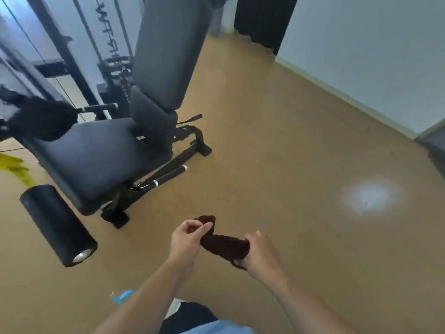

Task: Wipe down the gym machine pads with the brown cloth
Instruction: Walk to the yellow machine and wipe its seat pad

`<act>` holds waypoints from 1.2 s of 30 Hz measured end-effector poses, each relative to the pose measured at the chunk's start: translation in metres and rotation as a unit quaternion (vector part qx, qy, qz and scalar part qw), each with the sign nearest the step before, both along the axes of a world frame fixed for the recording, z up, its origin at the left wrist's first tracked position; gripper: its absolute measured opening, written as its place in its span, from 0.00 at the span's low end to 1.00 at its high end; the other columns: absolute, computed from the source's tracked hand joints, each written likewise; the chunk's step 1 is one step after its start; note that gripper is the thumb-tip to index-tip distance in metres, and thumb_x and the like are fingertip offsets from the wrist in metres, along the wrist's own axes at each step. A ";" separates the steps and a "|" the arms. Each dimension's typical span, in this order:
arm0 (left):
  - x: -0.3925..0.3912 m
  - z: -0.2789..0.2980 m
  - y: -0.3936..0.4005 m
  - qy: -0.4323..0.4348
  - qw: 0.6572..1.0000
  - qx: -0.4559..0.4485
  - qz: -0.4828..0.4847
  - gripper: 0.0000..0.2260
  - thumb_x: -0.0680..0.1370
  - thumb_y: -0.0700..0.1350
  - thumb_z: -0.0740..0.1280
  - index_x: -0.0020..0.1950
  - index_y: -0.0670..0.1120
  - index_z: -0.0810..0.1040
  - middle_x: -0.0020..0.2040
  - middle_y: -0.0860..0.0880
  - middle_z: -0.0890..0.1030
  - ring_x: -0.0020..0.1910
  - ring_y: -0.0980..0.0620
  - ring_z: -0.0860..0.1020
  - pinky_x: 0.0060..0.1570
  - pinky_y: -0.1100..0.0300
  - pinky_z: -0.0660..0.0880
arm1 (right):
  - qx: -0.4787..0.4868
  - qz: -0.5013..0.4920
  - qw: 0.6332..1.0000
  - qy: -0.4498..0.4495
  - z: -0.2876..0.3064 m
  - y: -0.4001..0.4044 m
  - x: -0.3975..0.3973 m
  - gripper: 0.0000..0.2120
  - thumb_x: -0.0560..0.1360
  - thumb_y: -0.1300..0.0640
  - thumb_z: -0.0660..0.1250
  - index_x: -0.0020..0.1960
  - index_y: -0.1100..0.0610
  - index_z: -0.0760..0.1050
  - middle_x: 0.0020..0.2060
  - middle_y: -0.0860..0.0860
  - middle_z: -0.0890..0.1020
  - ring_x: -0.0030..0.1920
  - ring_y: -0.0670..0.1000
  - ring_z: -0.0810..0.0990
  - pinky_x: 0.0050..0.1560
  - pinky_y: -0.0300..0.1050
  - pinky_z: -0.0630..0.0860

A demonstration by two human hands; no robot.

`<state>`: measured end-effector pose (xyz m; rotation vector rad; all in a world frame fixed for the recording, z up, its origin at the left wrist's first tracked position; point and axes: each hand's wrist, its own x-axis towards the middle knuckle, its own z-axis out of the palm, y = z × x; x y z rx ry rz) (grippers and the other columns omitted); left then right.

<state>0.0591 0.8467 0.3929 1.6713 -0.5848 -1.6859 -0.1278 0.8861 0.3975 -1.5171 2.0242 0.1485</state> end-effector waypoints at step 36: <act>-0.661 0.047 -0.050 0.056 0.770 -0.169 -0.613 0.13 0.79 0.29 0.57 0.48 0.46 0.72 0.37 0.55 0.78 0.34 0.59 0.75 0.33 0.68 0.72 | -0.333 -0.599 0.656 -0.317 0.033 0.107 -0.547 0.20 0.69 0.71 0.78 0.50 0.47 0.81 0.42 0.50 0.87 0.45 0.47 0.87 0.44 0.42 0.82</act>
